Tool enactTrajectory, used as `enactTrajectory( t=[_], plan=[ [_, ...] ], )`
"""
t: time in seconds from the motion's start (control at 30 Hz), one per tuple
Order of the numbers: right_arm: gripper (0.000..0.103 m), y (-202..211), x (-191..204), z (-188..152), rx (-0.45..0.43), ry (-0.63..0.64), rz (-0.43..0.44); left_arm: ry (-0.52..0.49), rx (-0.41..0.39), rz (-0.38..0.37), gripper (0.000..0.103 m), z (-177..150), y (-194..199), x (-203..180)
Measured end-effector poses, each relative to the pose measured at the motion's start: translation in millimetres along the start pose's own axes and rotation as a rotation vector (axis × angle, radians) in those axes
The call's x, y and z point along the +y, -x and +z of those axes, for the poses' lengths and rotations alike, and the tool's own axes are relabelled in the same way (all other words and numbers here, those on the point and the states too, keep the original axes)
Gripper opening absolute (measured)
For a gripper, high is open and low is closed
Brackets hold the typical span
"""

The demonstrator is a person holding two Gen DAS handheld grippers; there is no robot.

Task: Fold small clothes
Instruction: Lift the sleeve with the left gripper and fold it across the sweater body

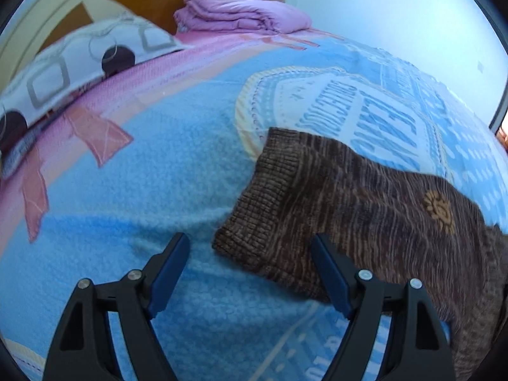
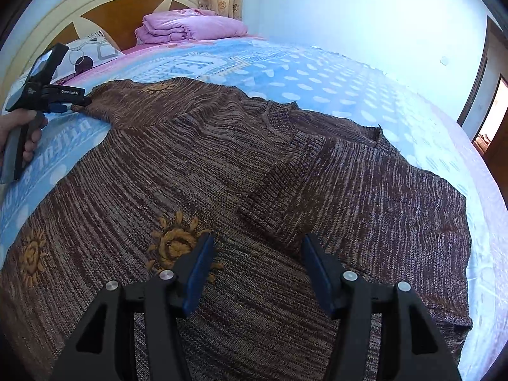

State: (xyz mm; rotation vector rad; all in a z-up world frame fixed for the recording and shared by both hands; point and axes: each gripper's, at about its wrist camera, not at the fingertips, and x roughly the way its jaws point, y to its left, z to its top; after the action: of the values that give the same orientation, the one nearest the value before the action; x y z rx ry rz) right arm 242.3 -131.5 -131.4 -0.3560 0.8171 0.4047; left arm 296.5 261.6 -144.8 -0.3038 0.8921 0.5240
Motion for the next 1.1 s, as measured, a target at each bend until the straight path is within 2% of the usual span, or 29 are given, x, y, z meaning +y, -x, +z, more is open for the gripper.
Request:
enactTrajectory(
  t=[0.13,0.23,0.27,0.3,0.33,0.37,0.4,0.6,0.9,1.1],
  plan=[
    [0.059,1,2,-1,-0.005,0.011,-0.019,0.006,-0.001,-0.018,0.079,3,-2,-1],
    [0.059,2,3,-1,-0.008,0.018,-0.032,-0.018,-0.006,-0.029,0.066,3,-3,-9],
    [0.059,2,4,-1,-0.009,0.021,-0.036,-0.024,-0.013,-0.041,0.055,2,-2,-12],
    [0.059,1,4,0,-0.010,0.024,-0.039,-0.030,-0.011,-0.059,0.039,2,-1,-14],
    [0.059,2,5,0,-0.011,0.026,-0.043,-0.036,-0.007,-0.075,0.033,2,-1,-15],
    [0.059,2,5,0,-0.012,0.029,-0.046,-0.035,-0.004,-0.090,0.019,2,0,-17],
    [0.059,2,6,0,-0.013,0.030,-0.049,-0.032,0.005,-0.124,0.012,3,1,-17],
    [0.060,3,5,-1,-0.016,0.028,-0.051,0.055,0.039,-0.261,0.010,12,12,-10],
    [0.060,3,5,-1,-0.019,0.022,-0.046,0.015,0.021,-0.388,0.010,27,59,-46],
    [0.060,23,-21,-3,-0.064,-0.127,0.058,0.010,0.045,-0.454,0.010,28,83,-69]
  ],
)
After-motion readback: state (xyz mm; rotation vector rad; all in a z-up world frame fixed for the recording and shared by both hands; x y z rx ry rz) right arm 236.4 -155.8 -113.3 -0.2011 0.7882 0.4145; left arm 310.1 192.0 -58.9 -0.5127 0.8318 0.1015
